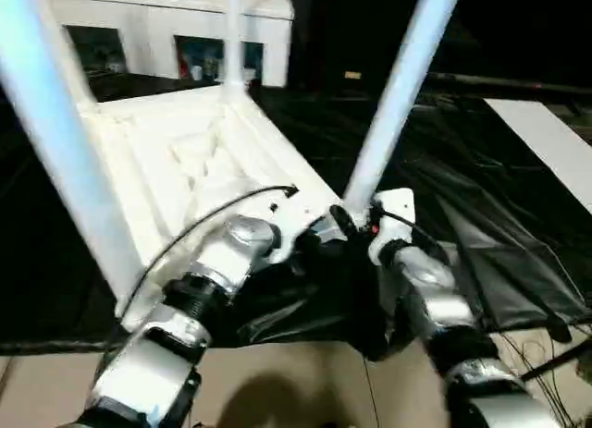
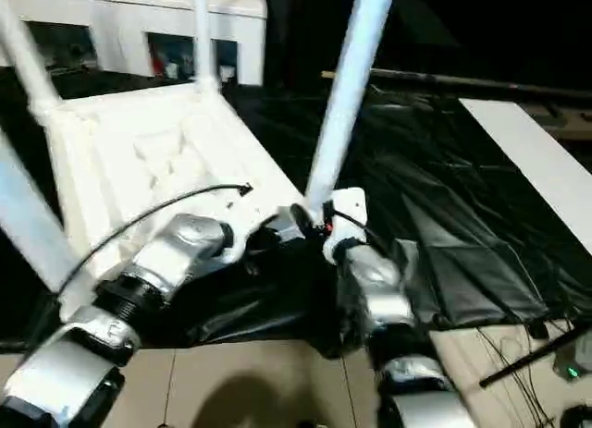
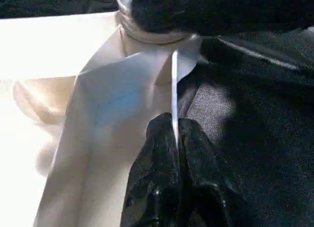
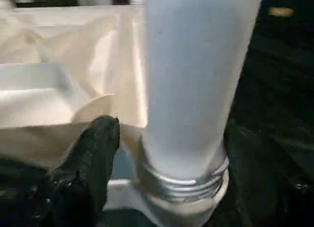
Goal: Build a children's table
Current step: Rotate leg to tighten
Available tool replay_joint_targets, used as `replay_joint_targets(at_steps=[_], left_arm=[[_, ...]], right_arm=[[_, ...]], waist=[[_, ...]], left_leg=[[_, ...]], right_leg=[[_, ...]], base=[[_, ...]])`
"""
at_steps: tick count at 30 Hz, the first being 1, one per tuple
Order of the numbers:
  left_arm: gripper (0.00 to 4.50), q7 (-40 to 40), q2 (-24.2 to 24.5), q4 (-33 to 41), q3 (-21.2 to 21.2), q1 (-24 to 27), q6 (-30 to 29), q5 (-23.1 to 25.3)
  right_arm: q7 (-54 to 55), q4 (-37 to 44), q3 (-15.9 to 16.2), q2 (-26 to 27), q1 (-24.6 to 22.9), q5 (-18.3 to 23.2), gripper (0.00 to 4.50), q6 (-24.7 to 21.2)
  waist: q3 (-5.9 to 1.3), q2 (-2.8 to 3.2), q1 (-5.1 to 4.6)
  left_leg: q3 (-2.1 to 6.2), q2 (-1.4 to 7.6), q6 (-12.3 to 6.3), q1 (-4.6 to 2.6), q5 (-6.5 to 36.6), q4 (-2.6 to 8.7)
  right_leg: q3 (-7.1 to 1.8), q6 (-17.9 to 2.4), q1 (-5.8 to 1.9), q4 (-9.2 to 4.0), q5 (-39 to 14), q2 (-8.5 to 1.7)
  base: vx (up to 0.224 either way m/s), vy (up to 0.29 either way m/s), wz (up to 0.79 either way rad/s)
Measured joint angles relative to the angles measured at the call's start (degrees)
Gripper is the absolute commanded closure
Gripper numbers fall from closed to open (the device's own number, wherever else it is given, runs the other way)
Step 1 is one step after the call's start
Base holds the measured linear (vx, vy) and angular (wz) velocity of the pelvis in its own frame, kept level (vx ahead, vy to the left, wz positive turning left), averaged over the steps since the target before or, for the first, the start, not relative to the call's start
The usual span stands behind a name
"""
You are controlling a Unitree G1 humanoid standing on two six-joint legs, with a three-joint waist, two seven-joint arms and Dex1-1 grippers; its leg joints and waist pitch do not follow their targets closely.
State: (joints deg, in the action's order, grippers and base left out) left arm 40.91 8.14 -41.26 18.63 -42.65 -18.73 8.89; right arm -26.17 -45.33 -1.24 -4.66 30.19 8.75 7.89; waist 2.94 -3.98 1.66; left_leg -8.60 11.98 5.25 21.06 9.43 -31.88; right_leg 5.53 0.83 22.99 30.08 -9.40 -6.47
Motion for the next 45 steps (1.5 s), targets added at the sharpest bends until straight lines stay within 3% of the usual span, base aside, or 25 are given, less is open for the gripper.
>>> replay_joint_targets(at_steps=[8,11,14,17,25,39,45], left_arm=[[4.5,16.1,8.7,8.2,2.1,4.2,3.2,-2.5],[4.5,22.1,11.9,12.4,2.5,6.1,2.8,-4.6],[4.5,27.6,15.4,16.5,3.0,7.8,2.3,-6.4],[4.5,29.7,16.2,17.9,3.0,8.2,2.3,-6.8],[4.5,30.3,17.5,19.2,3.0,8.7,1.3,-7.4],[4.5,31.1,17.6,18.8,3.3,8.6,1.6,-7.4],[4.5,31.1,17.4,18.5,3.6,8.6,1.3,-7.4]], right_arm=[[-22.0,9.5,6.3,-12.0,-6.7,0.3,0.69,0.1],[-26.1,11.0,6.9,-13.0,-8.0,0.4,0.69,0.1],[-30.1,12.2,8.4,-13.9,-8.1,0.5,0.69,0.1],[-31.6,13.0,9.3,-13.6,-7.8,0.5,0.69,0.1],[-33.4,12.9,9.6,-12.5,-7.6,1.0,0.69,0.1],[-35.6,11.5,9.6,-11.8,-7.0,2.2,1.73,0.4],[-35.1,11.5,9.6,-11.6,-7.4,2.2,1.86,0.7]], waist=[[0.05,-0.16,1.38],[0.06,-0.29,2.05],[0.04,-0.59,2.83],[0.03,-0.6,3.74],[0.06,-0.84,3.59],[0.05,-0.83,3.61],[0.04,-0.83,3.63]], left_leg=[[-0.37,0.14,0.03,-0.17,0.0,0.08],[-0.5,0.38,0.06,-0.24,0.0,0.09],[-1.37,0.94,0.12,-0.1,-0.1,-0.05],[-1.48,1.03,0.22,-0.08,-0.1,-0.08],[-1.47,1.03,0.47,-0.13,0.0,-0.27],[-1.48,0.94,0.52,-0.11,0.0,-0.55],[-1.48,0.93,0.52,-0.16,0.0,-0.61]], right_leg=[[-0.21,-0.6,0.32,1.76,0.4,0.03],[-0.22,-0.7,0.57,2.48,0.5,0.08],[-0.54,-0.9,0.97,3.42,0.7,0.18],[-0.53,-0.9,1.07,3.94,0.0,0.29],[-0.55,-1.0,0.97,4.09,-0.2,0.27],[-0.96,-1.0,0.9,4.34,-0.2,0.28],[-1.04,-1.0,0.85,4.38,-0.2,0.29]], base=[[0.0,0.0,0.0],[0.044,-0.029,0.06],[0.075,-0.042,0.12],[0.069,-0.019,0.06],[0.007,-0.001,0.0],[0.0,0.0,0.0],[0.0,0.0,0.0]])
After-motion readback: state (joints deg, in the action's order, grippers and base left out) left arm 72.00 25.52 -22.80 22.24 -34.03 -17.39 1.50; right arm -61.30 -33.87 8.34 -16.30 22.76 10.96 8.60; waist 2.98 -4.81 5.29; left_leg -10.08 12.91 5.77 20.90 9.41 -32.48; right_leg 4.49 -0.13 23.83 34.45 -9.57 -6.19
